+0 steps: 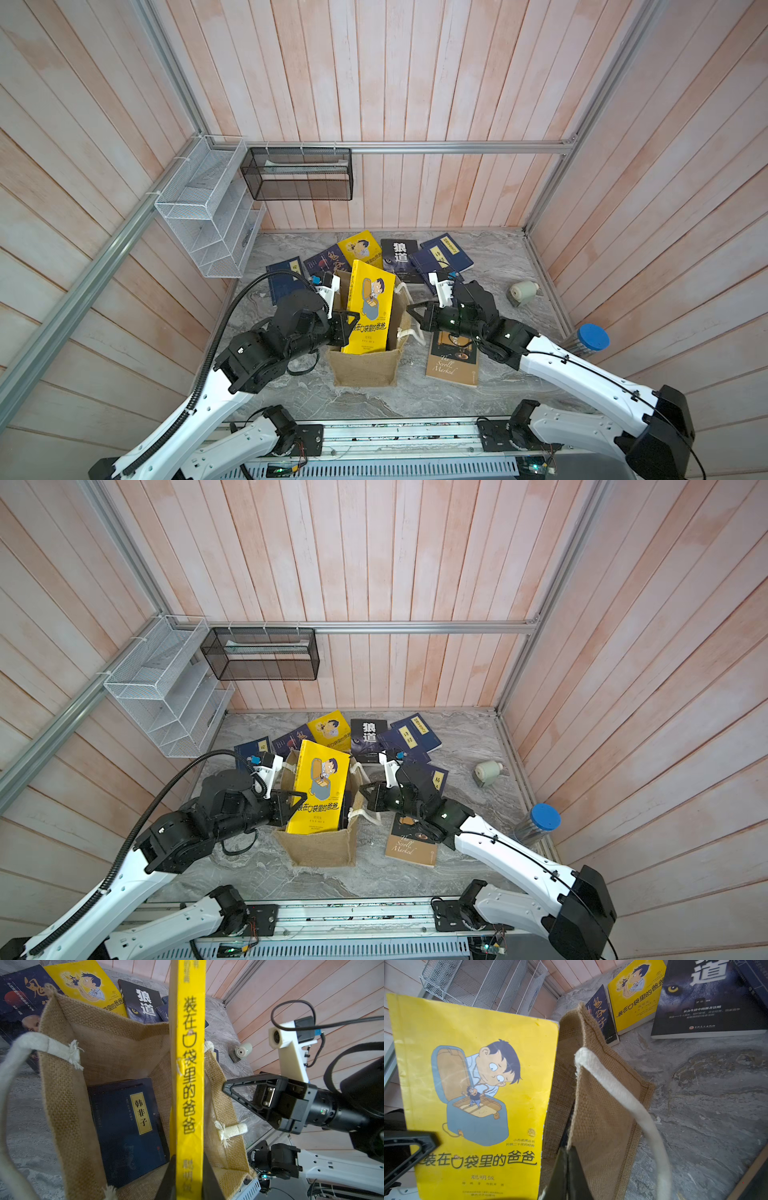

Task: Put the books into the canvas bag
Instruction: Place the book in the canvas bag.

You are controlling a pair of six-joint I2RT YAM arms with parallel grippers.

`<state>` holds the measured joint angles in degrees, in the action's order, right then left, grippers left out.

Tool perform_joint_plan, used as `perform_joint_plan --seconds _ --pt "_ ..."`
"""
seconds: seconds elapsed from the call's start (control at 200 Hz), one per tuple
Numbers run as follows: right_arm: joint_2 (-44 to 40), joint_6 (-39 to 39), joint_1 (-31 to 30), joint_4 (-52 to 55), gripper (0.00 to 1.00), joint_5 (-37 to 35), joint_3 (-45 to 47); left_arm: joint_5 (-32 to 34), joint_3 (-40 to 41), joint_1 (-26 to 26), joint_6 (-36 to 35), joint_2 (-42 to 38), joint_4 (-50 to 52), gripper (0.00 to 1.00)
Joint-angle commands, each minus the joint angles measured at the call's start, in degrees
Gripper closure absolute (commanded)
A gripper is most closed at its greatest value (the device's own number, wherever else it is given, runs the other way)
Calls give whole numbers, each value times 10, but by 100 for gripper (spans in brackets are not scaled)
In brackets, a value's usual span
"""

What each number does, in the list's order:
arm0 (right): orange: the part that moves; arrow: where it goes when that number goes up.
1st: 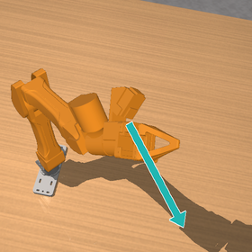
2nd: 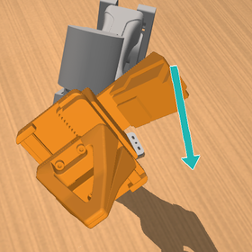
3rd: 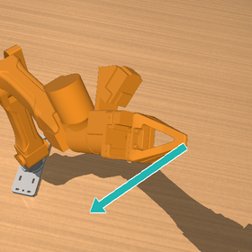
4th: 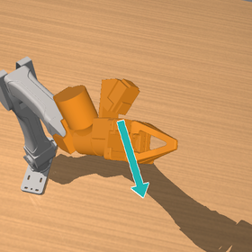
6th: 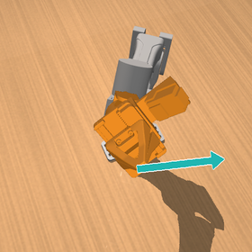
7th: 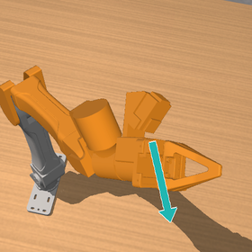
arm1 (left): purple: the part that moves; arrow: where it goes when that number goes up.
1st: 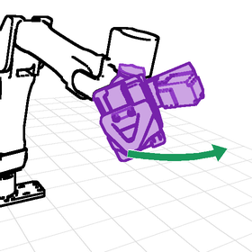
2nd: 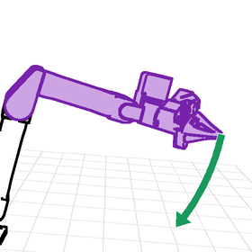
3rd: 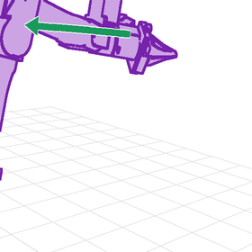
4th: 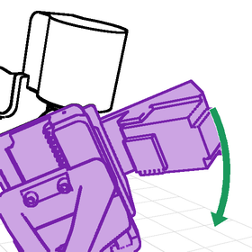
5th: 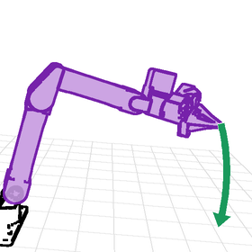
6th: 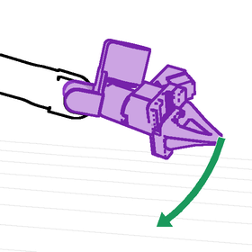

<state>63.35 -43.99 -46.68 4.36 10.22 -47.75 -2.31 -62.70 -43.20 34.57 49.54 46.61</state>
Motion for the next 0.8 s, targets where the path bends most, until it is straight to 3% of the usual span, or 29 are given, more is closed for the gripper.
perform_joint_plan --seconds 0.0,0.35,0.55,0.795 --pt "4 15 2 -7 100 -12 -14 -14 -26 -3 -19 11 6 100" --pt "7 24 3 -6 100 -15 -20 93 -45 -3 37 73 99 100" --pt "27 20 2 -23 100 12 -22 61 -42 -4 62 120 37 100" --pt "33 20 2 -26 100 12 -22 -26 3 -7 86 175 -99 100"
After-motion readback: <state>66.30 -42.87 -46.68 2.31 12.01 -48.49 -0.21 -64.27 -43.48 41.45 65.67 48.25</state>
